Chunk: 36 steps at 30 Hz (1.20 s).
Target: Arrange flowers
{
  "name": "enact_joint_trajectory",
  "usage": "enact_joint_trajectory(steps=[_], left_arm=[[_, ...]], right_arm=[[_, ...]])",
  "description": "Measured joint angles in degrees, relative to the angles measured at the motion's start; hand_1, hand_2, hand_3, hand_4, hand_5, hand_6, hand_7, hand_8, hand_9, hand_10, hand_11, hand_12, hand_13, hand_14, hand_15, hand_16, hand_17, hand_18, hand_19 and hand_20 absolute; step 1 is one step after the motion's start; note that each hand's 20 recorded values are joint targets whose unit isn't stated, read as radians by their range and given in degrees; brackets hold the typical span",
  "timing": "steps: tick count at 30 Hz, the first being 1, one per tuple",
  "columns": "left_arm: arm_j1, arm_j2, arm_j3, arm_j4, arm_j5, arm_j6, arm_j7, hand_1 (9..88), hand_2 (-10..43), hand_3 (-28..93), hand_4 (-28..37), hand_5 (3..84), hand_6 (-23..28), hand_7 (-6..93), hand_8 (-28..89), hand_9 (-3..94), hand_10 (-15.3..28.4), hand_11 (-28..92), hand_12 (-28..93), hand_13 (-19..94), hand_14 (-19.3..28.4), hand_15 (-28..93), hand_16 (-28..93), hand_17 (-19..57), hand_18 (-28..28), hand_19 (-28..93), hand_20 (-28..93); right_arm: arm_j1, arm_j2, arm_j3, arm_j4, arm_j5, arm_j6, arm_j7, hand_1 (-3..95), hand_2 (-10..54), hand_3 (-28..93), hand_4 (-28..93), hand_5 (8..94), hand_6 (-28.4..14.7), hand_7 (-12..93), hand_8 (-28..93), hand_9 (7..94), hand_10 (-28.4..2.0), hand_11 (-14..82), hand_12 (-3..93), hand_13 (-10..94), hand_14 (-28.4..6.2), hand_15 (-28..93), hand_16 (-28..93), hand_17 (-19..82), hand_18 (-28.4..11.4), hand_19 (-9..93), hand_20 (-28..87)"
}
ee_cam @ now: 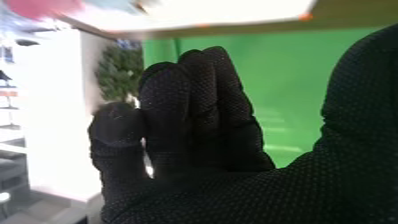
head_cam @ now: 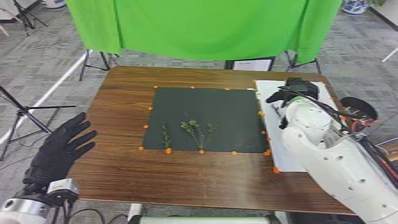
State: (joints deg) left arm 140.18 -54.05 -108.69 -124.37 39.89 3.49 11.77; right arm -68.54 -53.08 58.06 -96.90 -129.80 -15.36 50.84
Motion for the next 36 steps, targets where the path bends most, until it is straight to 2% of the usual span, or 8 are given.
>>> enact_joint_trajectory(steps=[4,18,24,29,36], left_arm=[[0.3,0.0,-0.28,-0.07,0.0,0.0,-0.05,24.2,-6.1,67,-28.1,25.2,3.6,19.2,-10,19.3,10.6,18,20,16,15.4,25,3,-11.6,24.2,38,9],[0.3,0.0,-0.22,-0.07,0.0,-0.03,-0.05,24.3,-6.1,68,-28.1,25.2,3.5,19.3,-10,19.3,10.7,18,20,16,15.2,25,3,-11.6,24.2,38,9],[0.2,0.07,-0.03,0.01,0.0,-0.07,-0.05,24.2,-6.1,68,-28.1,25.2,3.5,19.2,-10,19.3,10.7,18,20,16,15.2,25,3,-11.6,24.1,38,9],[0.2,0.1,0.01,0.02,0.0,-0.08,-0.08,24.2,-5.9,67,-28.0,25.2,3.5,19.3,-10,19.3,10.7,18,20,16,15.2,25,3,-11.6,24.1,38,9],[0.2,0.1,-0.05,0.02,0.0,-0.07,-0.12,24.3,-5.9,67,-28.0,25.2,3.5,19.3,-10,19.3,10.7,18,20,16,15.2,25,3,-11.6,24.2,38,9]], right_arm=[[-0.7,0.8,0.7,0.1,1.2,-3.4,0.5,17.3,-9.5,76,-28,49.5,-8.7,44,-14,52.8,-15.8,58.4,41.2,56,-13.8,79,30,32,-23.9,93,58],[-2.7,2.5,0.4,1.6,0.9,-3.6,0.8,17.5,-9.5,77,-28,51.5,-7.7,45,-14,55.9,-15.4,58.3,41.9,58,-12.7,79,31,32,-23.7,93,57],[-3.0,2.5,-0.2,2.9,0.1,-3.6,-0.1,18.6,-9.5,77,-28,54.5,-6.6,45,-14,59.6,-15.2,57.4,41.4,62,-11.5,79,31,34,-22.3,93,56],[-3.5,2.7,-0.5,3.4,-0.9,-3.4,-1.3,21.3,-9.5,77,-28,56.3,-5.8,45,-14,61.7,-14.4,57.4,41.5,64,-10.6,78,32,35,-22.1,93,57],[-3.6,3.1,-1.8,3.6,-3.1,-2.8,-3.0,30.1,-9.5,76,-28,63.1,-3.1,47,-14,69.3,-11.4,58.0,43.1,69,-8.8,78,33,37,-21.7,93,56]])
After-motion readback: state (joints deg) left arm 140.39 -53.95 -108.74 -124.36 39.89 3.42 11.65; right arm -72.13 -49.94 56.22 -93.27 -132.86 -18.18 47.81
